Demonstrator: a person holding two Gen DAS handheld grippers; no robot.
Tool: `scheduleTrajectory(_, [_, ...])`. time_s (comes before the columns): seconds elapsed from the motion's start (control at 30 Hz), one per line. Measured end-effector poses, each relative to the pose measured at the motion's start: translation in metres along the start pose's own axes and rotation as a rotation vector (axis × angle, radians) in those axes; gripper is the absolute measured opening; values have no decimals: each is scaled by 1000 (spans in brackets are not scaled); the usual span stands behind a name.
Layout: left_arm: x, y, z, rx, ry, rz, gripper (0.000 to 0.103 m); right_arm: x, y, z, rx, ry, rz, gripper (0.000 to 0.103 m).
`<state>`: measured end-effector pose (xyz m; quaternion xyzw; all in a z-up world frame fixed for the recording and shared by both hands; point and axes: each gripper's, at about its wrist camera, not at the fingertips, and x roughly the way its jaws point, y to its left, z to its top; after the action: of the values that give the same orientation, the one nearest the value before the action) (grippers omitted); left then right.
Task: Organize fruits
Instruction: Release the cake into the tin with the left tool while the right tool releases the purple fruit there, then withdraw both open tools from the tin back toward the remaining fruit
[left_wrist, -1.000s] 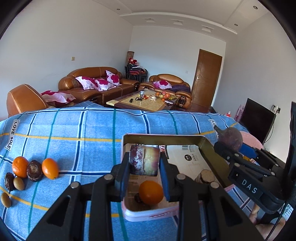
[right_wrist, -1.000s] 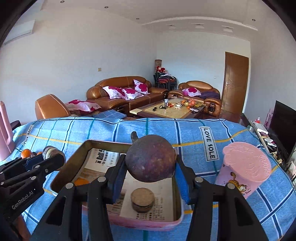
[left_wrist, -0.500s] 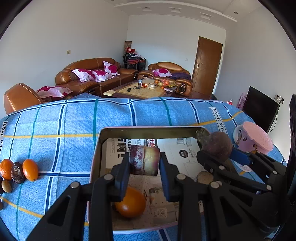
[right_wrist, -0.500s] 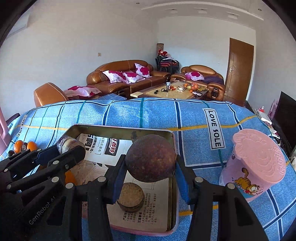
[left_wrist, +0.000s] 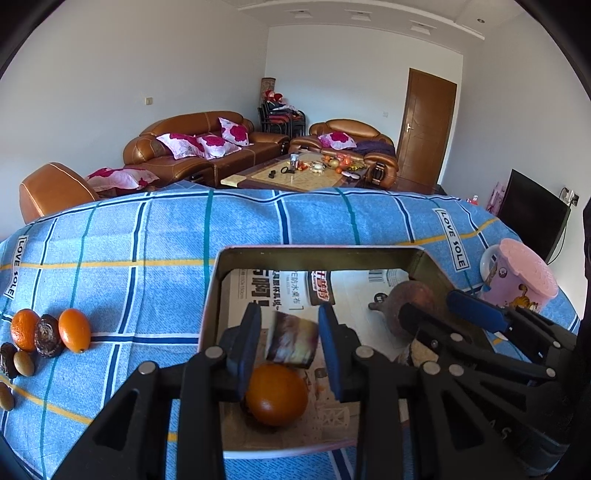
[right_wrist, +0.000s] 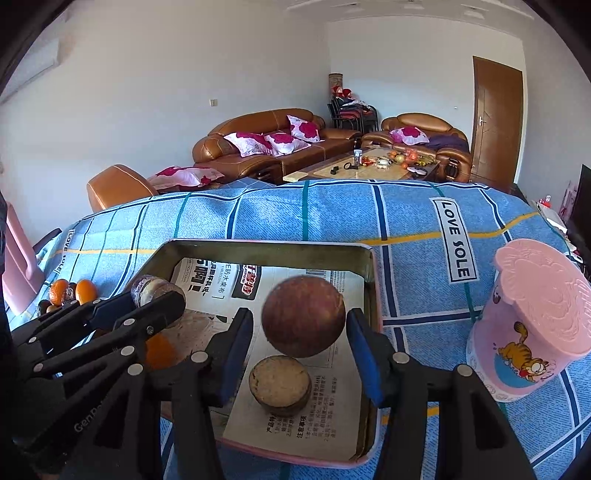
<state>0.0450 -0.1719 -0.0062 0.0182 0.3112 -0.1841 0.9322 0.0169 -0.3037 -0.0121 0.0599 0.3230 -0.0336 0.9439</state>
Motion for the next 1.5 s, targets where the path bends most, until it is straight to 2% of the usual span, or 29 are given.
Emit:
scheduleTrajectory(0.03, [-3,-1,0,8,-14,12,38,-1,-1,0,10,-2,10,56])
scheduleTrajectory(0.1, [-9,-1,0,20,-38,38,53,-5,-4,2,34,-20,24,56])
scheduleTrajectory(0.23, [-23,7,3,-4,-90,71,78,-24,-12,6,80,-120,33,58])
scheduleTrajectory(0.27, [-26,10,4,-20,-101,81,87,-28,-14,6,92,-146,27,61])
scheduleTrajectory(0.3, [-29,14,4,-36,-111,90,101,-32,-16,6,103,-173,16,68])
scheduleTrajectory(0.33, [-32,17,3,-45,-129,91,103,-35,-17,6,114,-201,0,74])
scheduleTrajectory(0.4, [-38,21,3,-47,-161,100,103,-42,-21,5,135,-252,-24,81])
scheduleTrajectory(0.6, [-50,23,0,2,-213,165,103,-53,-15,3,113,-346,-97,81])
scheduleTrajectory(0.7, [-55,24,-3,26,-241,206,103,-67,-9,1,70,-445,-145,81])
scheduleTrajectory(0.77, [-57,26,-5,37,-262,231,103,-73,-3,-4,35,-515,-166,86])
scheduleTrajectory(0.8, [-58,28,-6,43,-272,243,103,-75,-1,-5,25,-525,-171,94])
scheduleTrajectory(0.9, [-59,30,-9,60,-289,274,103,-74,3,-4,17,-511,-184,96])
scheduleTrajectory(1.1, [-59,34,-12,55,-255,274,103,-61,5,-4,36,-385,-172,96])
scheduleTrajectory(1.3, [-63,41,-17,47,-228,251,103,-68,17,-14,9,-379,-207,96])
scheduleTrajectory(1.5, [-69,51,-23,34,-217,240,103,-73,20,-20,34,-368,-228,96])
